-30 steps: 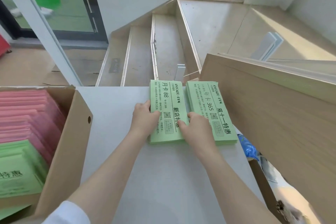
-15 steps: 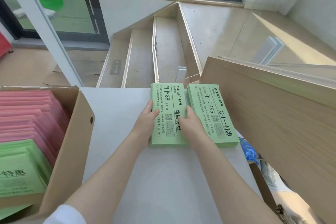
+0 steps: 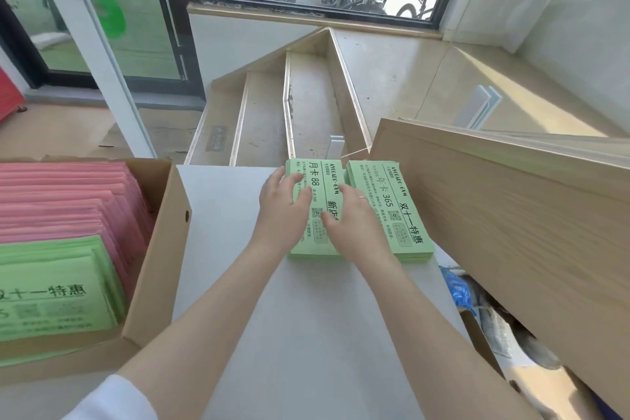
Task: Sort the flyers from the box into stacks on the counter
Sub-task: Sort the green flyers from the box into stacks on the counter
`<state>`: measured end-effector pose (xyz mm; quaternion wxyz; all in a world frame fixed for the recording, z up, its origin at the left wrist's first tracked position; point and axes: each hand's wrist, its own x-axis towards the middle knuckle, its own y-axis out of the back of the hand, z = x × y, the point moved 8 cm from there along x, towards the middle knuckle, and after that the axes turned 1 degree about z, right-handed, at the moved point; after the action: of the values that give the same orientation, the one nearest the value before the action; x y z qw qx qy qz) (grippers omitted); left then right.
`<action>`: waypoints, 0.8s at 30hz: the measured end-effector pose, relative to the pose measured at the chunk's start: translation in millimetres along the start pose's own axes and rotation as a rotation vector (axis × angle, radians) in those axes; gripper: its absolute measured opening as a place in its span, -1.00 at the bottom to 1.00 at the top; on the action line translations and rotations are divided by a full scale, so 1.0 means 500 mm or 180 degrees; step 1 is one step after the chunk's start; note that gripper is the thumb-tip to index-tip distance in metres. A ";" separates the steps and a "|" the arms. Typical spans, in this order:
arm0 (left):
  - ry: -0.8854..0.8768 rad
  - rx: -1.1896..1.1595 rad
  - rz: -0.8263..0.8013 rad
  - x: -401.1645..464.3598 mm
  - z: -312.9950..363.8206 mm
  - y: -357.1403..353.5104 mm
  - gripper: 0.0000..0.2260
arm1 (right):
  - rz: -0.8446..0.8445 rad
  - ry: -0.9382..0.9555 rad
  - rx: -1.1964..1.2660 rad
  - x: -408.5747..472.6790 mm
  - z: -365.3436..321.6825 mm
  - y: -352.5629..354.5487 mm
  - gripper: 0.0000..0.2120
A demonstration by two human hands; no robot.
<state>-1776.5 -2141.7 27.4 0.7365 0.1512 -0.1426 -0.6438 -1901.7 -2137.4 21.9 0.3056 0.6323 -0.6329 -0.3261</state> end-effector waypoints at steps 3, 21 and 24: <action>-0.0425 0.0039 0.0106 -0.073 0.054 0.068 -0.73 | -0.0044 0.0314 0.0328 -0.035 -0.054 0.008 -0.62; -0.0475 0.0875 0.0742 -0.240 -0.113 0.665 -0.84 | -0.0137 0.2025 0.0626 -0.240 -0.523 -0.218 -0.82; -0.0755 0.1329 0.0424 -0.219 -0.150 0.720 -0.82 | -0.0093 0.1909 0.0281 -0.252 -0.578 -0.284 -0.78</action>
<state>-1434.4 -1984.9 103.3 0.7082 0.2136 -0.3676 -0.5636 -1583.5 -2017.4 85.1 0.4464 0.7220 -0.5188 -0.1014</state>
